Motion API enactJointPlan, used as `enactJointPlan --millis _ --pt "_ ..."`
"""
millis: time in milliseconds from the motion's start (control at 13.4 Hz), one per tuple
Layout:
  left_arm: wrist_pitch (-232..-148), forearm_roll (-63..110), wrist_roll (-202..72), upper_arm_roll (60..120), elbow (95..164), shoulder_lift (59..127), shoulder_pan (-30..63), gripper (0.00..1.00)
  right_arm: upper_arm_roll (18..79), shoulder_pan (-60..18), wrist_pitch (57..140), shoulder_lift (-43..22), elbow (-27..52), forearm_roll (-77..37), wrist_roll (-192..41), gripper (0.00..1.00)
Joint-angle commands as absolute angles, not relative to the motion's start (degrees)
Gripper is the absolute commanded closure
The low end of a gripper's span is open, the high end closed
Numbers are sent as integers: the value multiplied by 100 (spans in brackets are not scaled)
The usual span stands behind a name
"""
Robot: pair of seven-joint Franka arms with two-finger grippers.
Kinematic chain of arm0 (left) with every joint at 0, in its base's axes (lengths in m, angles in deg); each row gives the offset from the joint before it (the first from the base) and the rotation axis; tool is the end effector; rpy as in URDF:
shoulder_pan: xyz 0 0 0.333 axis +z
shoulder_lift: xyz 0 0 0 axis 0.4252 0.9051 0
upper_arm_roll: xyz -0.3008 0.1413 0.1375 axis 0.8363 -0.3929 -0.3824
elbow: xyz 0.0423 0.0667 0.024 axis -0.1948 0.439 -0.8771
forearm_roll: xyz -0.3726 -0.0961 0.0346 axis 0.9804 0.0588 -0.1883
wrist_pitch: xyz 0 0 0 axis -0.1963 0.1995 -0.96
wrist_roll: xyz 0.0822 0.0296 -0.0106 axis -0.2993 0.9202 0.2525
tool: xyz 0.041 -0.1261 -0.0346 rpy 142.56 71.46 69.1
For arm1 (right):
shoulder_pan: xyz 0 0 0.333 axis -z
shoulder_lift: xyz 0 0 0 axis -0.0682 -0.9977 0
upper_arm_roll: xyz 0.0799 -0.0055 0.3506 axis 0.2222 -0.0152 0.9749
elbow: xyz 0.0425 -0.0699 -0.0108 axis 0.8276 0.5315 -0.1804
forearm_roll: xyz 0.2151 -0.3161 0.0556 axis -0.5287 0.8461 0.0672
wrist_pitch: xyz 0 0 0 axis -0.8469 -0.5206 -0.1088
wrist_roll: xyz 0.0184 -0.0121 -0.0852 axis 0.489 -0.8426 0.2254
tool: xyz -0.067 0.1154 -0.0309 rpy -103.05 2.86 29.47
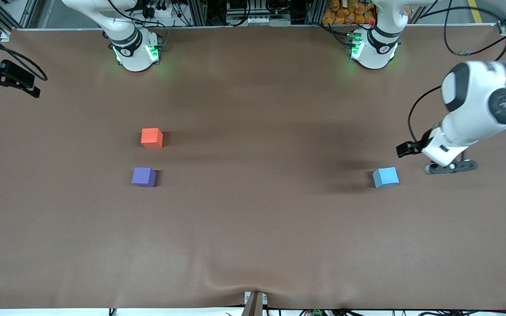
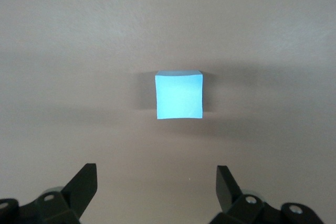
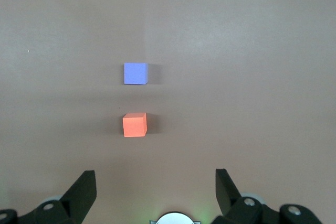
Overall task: Place blue block between orange and purple blocks
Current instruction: 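Lower the left gripper over the light-blue cube and close on it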
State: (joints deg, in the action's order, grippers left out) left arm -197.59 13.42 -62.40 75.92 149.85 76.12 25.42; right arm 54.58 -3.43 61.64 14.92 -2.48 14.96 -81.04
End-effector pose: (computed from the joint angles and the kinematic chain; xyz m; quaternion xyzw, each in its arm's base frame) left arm 0.5570 -0.0369 0.3609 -0.9985 -0.0371 0.0386 0.0068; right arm 0.5117 0.0048 0.6896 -0.9995 0.0006 0.0274 0.0144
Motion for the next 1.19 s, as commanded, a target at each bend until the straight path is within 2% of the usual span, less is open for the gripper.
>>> enactJointPlan --millis 0,224,1045,1119 --pt "-20609 1315 -6321 7615 15446 7779 2560 0 5469 -277 6089 1480 -340 1395 -8145 0" --pt "-21376 1324 -6304 7615 15571 8297 2595 0 5469 -347 6080 1463 -349 1404 -8145 0" --pt "-22441 1386 -6233 7624 15457 9124 2542 0 5478 -303 6098 1498 -331 1395 -8145 0" --pt "-22441 1386 -6233 7624 15422 9177 2534 6 5478 -286 6098 1498 -331 1386 -8145 0"
